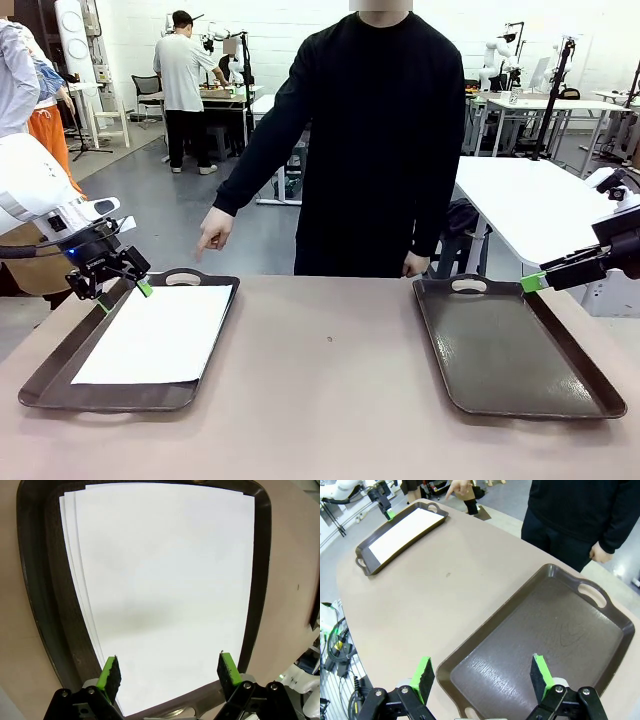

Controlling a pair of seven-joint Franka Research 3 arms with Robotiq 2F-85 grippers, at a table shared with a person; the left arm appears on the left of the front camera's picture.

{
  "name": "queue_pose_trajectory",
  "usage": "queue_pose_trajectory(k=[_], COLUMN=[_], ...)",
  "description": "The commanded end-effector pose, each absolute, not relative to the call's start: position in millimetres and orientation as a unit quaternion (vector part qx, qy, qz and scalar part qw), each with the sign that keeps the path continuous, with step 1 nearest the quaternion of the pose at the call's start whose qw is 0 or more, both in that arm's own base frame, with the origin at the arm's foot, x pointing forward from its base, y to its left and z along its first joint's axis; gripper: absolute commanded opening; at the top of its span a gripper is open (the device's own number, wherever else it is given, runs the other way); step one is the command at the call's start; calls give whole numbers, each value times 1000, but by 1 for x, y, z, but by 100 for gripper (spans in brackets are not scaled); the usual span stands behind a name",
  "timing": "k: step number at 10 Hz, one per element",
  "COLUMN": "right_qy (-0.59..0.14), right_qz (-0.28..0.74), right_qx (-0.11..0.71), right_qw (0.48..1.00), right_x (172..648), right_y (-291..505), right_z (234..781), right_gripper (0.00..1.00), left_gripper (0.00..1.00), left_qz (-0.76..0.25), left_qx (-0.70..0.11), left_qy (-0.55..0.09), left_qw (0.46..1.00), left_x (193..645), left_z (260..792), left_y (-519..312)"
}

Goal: Sort the A4 documents.
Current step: Place the A4 Paper in the designated Handle tray.

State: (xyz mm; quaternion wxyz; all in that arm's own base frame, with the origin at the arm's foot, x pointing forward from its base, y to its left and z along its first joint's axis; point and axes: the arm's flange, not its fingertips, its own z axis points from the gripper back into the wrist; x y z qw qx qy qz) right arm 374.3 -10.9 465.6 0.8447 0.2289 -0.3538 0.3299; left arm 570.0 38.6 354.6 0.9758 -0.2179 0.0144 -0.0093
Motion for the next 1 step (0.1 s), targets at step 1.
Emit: queue_pose_trajectory(k=[1], right_qy=[-363], right_qz=[333], right_qx=[240], right_qw=[836], right_x=[379], right_y=[-10], right_z=[462], right_gripper=[100], left_gripper=[100], left_qz=[-17], left_qx=[-218], left_qy=[12], left_qw=[976], left_x=[570], left_z=[355], left_y=[39])
